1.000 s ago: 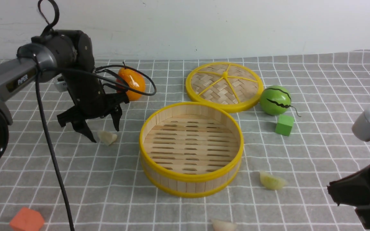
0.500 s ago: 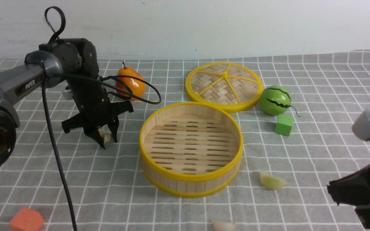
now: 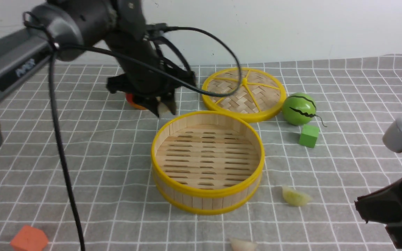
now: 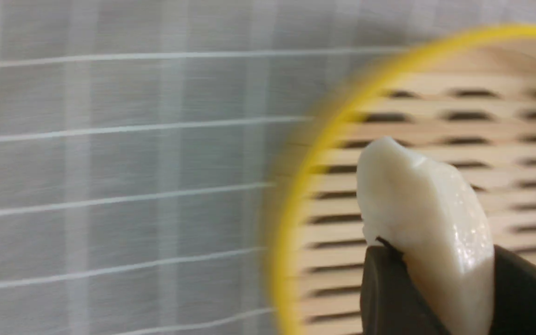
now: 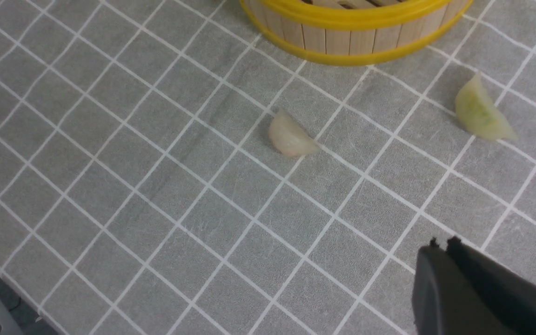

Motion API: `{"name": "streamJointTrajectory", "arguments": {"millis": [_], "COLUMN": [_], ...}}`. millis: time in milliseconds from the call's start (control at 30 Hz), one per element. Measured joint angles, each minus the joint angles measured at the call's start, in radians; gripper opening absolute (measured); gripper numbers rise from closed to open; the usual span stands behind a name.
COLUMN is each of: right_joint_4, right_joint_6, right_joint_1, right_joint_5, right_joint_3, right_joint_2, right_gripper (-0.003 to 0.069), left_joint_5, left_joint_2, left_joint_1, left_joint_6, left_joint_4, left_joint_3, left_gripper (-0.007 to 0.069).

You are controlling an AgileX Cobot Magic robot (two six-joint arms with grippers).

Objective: Put the dumplings into the steamer on the table with the grey tablecloth.
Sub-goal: 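Place the dumpling into the bamboo steamer basket with the left gripper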

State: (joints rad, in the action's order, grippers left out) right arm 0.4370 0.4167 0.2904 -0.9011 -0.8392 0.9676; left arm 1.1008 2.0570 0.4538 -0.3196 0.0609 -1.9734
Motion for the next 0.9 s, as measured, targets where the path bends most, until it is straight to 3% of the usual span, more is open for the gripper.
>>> {"name": "streamJointTrajectory", "arguments": {"millis": [167,300,467,633,767,900], "right_joint_4": [0.0,0.0,-0.001,-0.004,-0.006,-0.006], "right_joint_6": [0.0,0.001,0.001,-0.01,-0.011,-0.011], "right_joint_1": [0.0,0.0,0.0,0.0,0.0,0.0], "right_joint_5": [-0.053,-0.075,-0.078,-0.08,-0.076,-0.077], "right_joint_3": [0.0,0.0,0.0,0.0,0.0,-0.012], "right_joint_2": [-0.049,-0.104,-0.148,-0.146,-0.128,-0.102], "right_gripper": [0.0021,0.0022,0.0027,0.0032,0.0031,0.0033], "left_joint_5": [-0.167,-0.274,-0.3,-0.296,-0.152,0.041], "left_joint_2": [0.086,0.155,0.22,0.233,0.208,0.149], "left_joint_1": [0.153,0.187,0.175,0.162,0.161,0.161], "left_joint_6": [0.004,-0.032,-0.084,-0.094,-0.077,0.009], "left_joint_4": [-0.013,-0.048,-0.071,-0.079,-0.109,-0.139], "left_joint_3": [0.0,0.0,0.0,0.0,-0.063,-0.199], "left_gripper": [0.0223,0.0221,0.0228,0.0411,0.0563,0.06]}}
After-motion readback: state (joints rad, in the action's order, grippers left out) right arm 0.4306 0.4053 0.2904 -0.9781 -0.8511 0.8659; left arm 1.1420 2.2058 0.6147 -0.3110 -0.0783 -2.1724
